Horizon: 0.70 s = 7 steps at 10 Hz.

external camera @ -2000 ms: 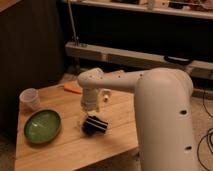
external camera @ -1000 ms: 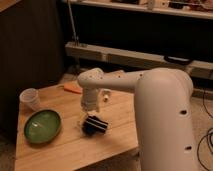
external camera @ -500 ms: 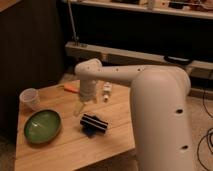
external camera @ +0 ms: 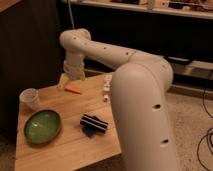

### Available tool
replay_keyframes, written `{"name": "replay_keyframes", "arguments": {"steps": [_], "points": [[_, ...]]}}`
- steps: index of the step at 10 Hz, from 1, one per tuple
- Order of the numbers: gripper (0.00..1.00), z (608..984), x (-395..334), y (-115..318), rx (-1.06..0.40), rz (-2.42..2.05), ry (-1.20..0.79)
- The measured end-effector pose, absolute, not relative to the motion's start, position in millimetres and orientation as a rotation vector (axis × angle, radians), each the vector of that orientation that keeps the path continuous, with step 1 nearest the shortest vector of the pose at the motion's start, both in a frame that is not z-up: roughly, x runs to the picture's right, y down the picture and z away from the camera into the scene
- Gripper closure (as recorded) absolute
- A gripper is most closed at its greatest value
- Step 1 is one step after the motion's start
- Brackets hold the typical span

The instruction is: Place the ceramic cup in the ceramic bowl

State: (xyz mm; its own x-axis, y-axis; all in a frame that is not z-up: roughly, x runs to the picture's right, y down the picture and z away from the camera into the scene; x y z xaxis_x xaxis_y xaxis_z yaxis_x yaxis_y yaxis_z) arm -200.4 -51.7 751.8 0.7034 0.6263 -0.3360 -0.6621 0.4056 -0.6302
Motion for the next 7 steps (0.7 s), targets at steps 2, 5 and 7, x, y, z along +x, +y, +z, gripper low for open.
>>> {"name": "replay_keyframes", "arguments": {"steps": [2,5,7], "points": [[0.20,750.3,-248.2,-86.6,-0.809,0.818,-0.032],[0.20,754.8,-313.8,-106.5,-0.811,0.795,-0.116],[0.20,765.0,-351.0,-99.4,-0.839,0.787,-0.150]]}}
